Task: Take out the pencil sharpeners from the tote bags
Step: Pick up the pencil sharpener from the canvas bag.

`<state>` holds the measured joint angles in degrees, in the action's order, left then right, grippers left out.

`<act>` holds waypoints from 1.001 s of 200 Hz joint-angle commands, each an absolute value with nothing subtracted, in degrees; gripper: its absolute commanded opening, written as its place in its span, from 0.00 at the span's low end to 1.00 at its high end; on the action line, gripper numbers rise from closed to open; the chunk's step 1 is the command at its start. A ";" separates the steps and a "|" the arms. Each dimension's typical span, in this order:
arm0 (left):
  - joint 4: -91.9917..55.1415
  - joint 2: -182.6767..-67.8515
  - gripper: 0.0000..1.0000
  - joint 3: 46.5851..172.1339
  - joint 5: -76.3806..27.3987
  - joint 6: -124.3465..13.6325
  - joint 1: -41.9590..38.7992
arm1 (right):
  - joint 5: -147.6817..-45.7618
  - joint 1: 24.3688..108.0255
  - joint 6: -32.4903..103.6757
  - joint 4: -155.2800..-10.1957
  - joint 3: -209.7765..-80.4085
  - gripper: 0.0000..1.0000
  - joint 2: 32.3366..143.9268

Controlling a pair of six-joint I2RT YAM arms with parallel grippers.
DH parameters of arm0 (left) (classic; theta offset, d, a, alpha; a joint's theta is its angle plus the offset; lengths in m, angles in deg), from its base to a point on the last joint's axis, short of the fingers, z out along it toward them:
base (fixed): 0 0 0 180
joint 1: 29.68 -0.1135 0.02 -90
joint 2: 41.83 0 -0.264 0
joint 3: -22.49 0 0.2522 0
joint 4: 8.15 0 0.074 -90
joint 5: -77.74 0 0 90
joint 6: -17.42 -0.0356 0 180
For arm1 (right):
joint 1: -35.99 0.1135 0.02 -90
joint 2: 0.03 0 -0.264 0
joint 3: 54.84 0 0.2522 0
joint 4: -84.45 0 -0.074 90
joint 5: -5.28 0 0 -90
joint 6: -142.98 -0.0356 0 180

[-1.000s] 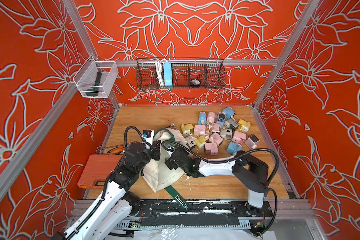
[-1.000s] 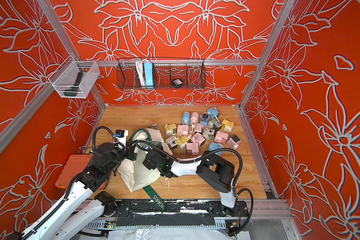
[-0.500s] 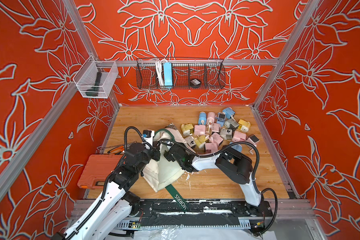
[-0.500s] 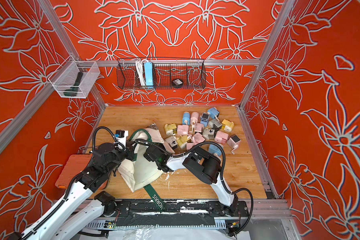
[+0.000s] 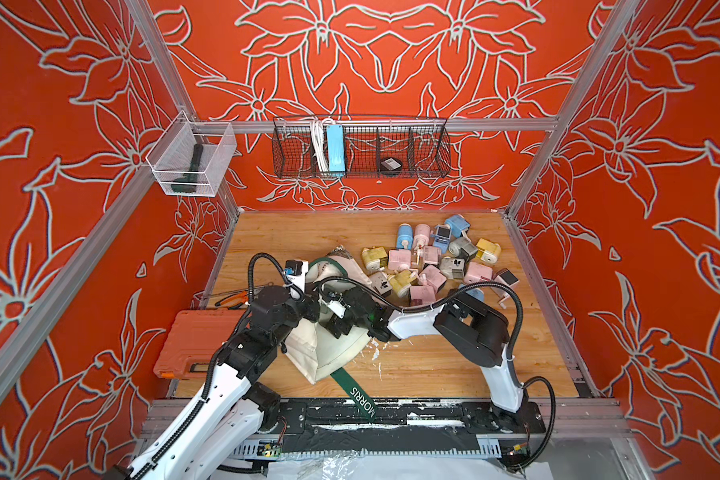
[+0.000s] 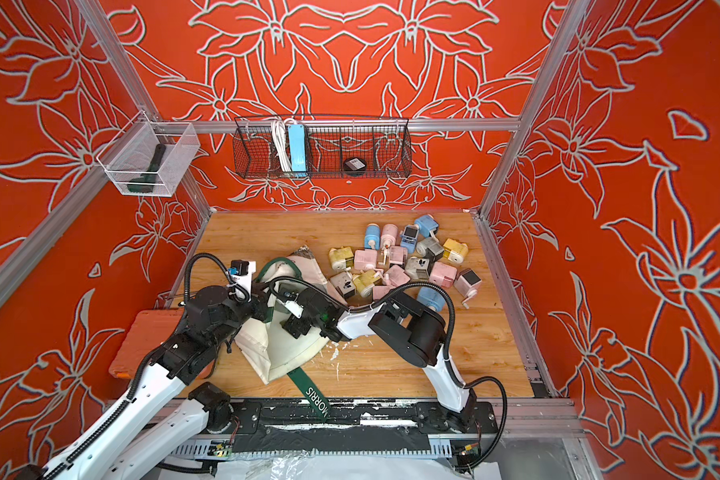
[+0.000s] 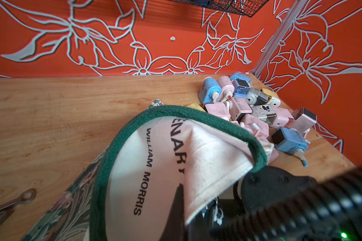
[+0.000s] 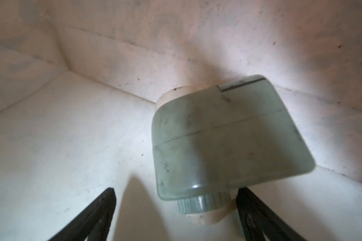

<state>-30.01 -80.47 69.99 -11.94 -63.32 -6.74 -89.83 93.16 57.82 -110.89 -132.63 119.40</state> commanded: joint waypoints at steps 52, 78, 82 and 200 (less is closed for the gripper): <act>-30.61 -80.94 0.00 69.05 -10.86 -62.58 -6.66 | -76.77 93.30 52.91 -110.40 -137.34 0.99 121.20; -30.76 -81.30 0.00 69.04 -10.55 -62.65 -6.65 | -84.30 93.30 55.26 -106.88 -142.34 0.99 125.08; -30.75 -81.34 0.00 69.04 -10.51 -62.76 -6.67 | -85.37 93.29 55.54 -106.33 -142.88 0.99 125.64; -30.74 -81.56 0.00 68.94 -10.62 -63.02 -6.65 | -97.80 93.30 53.50 -116.59 -131.42 0.65 119.32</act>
